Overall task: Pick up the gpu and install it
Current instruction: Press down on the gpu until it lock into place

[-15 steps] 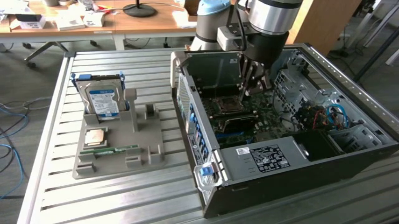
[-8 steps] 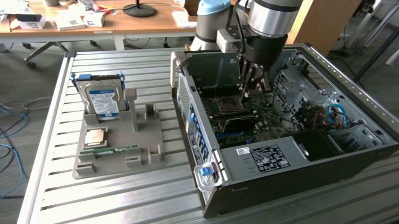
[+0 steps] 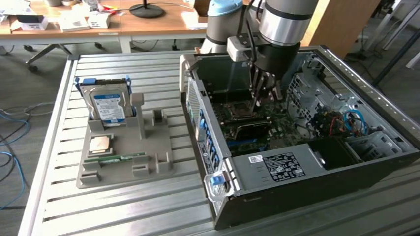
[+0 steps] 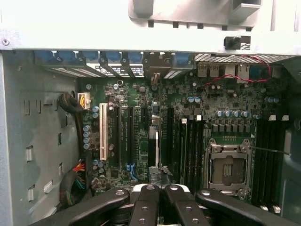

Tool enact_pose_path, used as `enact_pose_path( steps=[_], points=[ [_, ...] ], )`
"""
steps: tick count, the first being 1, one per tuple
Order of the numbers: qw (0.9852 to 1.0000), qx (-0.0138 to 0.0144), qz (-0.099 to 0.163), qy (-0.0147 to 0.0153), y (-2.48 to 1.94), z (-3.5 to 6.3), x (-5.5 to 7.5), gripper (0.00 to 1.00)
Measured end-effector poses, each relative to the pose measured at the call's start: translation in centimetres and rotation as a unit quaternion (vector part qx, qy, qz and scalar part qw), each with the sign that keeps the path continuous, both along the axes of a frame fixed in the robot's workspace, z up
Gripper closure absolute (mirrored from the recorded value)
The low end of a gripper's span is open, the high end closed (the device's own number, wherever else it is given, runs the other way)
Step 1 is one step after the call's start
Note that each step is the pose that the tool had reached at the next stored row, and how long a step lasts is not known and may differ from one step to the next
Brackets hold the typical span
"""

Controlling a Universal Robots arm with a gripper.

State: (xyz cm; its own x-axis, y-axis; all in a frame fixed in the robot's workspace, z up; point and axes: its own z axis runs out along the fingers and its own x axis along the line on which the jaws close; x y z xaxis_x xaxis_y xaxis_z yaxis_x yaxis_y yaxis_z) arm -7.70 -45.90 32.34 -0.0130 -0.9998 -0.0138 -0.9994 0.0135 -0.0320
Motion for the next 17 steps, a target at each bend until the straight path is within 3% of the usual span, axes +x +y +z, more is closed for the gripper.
enact_pose_path(
  steps=[13,15,17],
  points=[
    [1.0000,0.0000,0.000,0.0000,0.00,-0.45,0.00,0.89],
    [1.0000,0.0002,0.000,0.0048,0.01,-0.49,0.18,0.89],
    [0.9999,0.0001,0.000,0.0138,0.00,-0.49,0.51,0.89]
  ],
)
